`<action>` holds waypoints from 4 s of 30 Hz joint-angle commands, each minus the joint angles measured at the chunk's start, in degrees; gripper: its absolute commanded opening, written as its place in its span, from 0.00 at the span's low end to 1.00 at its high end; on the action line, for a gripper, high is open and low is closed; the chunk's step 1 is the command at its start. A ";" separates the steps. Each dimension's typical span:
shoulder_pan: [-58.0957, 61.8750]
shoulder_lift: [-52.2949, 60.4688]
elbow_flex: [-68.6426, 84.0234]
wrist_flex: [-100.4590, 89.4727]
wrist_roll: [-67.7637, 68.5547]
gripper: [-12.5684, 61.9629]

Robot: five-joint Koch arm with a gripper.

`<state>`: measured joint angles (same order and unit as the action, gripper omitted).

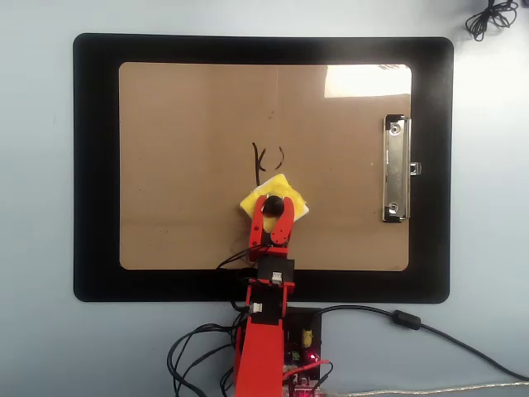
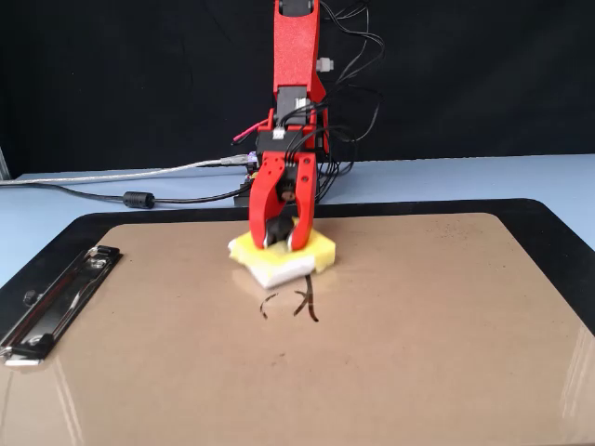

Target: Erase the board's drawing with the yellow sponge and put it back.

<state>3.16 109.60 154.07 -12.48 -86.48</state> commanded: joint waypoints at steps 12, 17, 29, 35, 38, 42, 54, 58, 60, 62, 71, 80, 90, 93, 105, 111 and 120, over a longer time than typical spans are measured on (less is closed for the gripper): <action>5.71 -26.19 -21.53 -6.86 -0.35 0.06; 5.27 -7.56 -3.60 -6.59 -0.79 0.06; -3.43 -36.83 -29.97 -11.95 -3.60 0.06; -8.70 -9.67 -3.52 -11.51 -4.22 0.06; -10.99 0.70 3.69 -11.34 -4.39 0.06; -10.99 -8.88 -1.93 -12.13 -4.39 0.06; -9.49 -28.74 -17.31 -16.00 -4.39 0.06; -9.49 -5.63 5.98 -15.73 -4.31 0.06; -9.40 0.09 10.28 -15.73 -4.31 0.06; -9.40 -1.58 9.58 -15.56 -4.39 0.06; -5.54 -36.30 -26.19 -15.47 -4.31 0.06; -13.71 4.92 -22.68 16.61 -4.66 0.06; -51.33 3.69 -31.03 28.04 -16.61 0.06; -55.99 -1.23 -31.38 24.70 -16.70 0.06; -59.68 -10.02 -31.46 16.70 -16.70 0.56; -58.89 1.85 -34.63 35.86 -19.07 0.56; -45.09 7.29 -62.31 110.21 -19.42 0.59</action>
<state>-43.33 114.87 93.78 85.08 -106.61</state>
